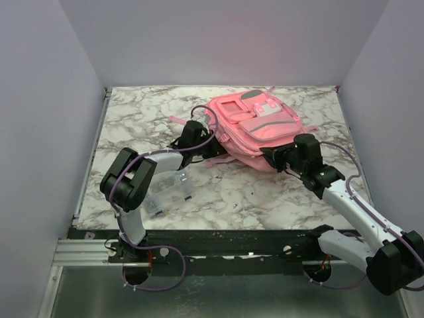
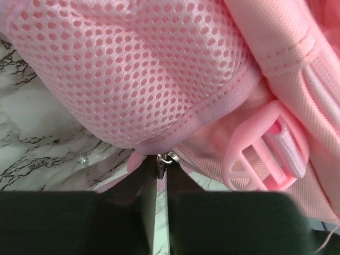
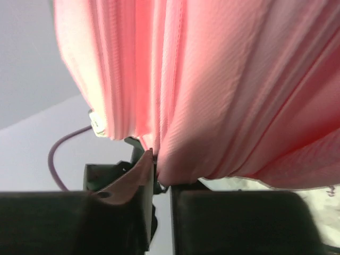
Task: Pack the student bag
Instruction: Zip the student bag at the center of the board, then reset both arms
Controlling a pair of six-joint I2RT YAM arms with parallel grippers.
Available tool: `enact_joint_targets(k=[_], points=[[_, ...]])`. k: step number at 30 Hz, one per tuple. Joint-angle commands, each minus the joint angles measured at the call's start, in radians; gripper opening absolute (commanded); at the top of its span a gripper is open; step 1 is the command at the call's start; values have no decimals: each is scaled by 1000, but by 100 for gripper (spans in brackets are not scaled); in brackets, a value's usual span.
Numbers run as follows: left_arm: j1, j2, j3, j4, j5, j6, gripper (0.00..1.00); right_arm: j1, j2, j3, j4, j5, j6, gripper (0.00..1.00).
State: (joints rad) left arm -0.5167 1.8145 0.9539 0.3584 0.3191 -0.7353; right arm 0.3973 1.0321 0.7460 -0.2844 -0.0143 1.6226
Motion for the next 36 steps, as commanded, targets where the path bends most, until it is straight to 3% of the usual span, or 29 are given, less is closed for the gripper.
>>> enact_joint_targets(k=[1, 4, 8, 12, 17, 23, 30, 36], points=[[38, 29, 109, -182, 12, -8, 25, -6, -105, -68, 143, -6, -186, 34], [38, -5, 141, -277, 16, -24, 40, -7, -141, -126, 135, -81, -403, 57], [38, -106, 130, -351, 8, -47, 47, -7, -225, -137, 14, -1, -636, 84], [43, -243, 113, -458, 21, -6, 53, -7, -280, -21, -114, 164, -822, 95], [64, -454, 126, -600, -4, 96, 58, -7, -264, 177, -217, 359, -1033, 99], [92, -739, 210, -689, -101, 233, 70, -7, -262, 374, -201, 466, -1246, 100], [102, -973, 357, -685, -182, 399, 81, -6, -301, 532, -136, 495, -1367, 100], [103, -1153, 339, -576, -264, 477, 93, -7, -345, 566, -83, 528, -1427, 100]])
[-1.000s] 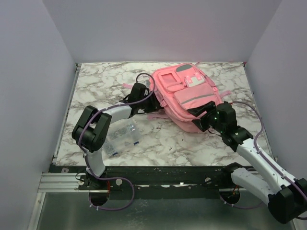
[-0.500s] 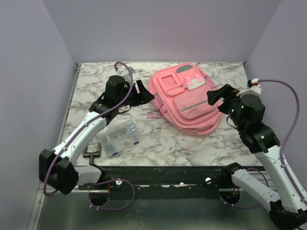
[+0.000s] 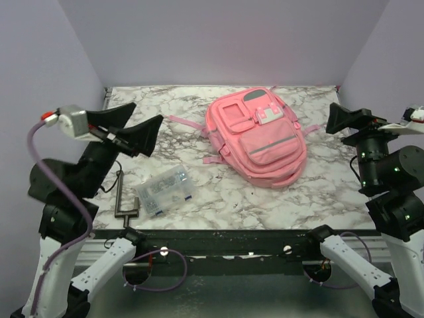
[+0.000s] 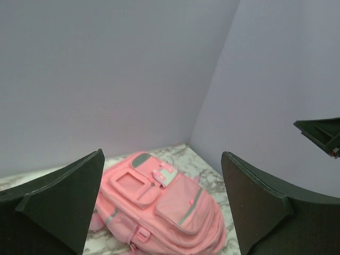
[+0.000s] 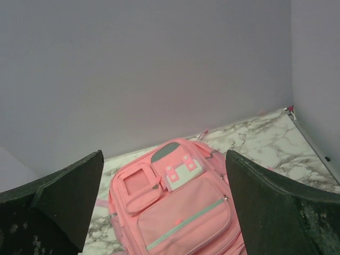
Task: Pack the student bag
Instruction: Reset both arms
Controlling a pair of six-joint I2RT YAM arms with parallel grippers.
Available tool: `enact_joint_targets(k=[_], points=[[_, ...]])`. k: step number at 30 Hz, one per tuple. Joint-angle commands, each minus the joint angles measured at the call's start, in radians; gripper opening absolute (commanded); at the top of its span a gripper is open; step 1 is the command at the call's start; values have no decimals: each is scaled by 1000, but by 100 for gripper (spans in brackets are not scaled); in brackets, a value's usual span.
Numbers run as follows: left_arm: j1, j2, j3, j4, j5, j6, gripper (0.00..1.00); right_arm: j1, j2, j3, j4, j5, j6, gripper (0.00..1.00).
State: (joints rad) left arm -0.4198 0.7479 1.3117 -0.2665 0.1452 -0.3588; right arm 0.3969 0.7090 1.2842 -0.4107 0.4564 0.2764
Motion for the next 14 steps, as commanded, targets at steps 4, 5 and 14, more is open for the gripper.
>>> enact_joint_targets(k=[4, 5, 14], points=[[6, -151, -28, 68, -129, 134, 97, -6, -23, 51, 34, 72, -88, 100], [6, -160, -28, 70, -135, 142, 97, -6, -22, 58, 27, 75, -85, 100], [5, -180, -39, 69, -149, 153, 98, -6, -44, 46, -3, 27, -38, 100]])
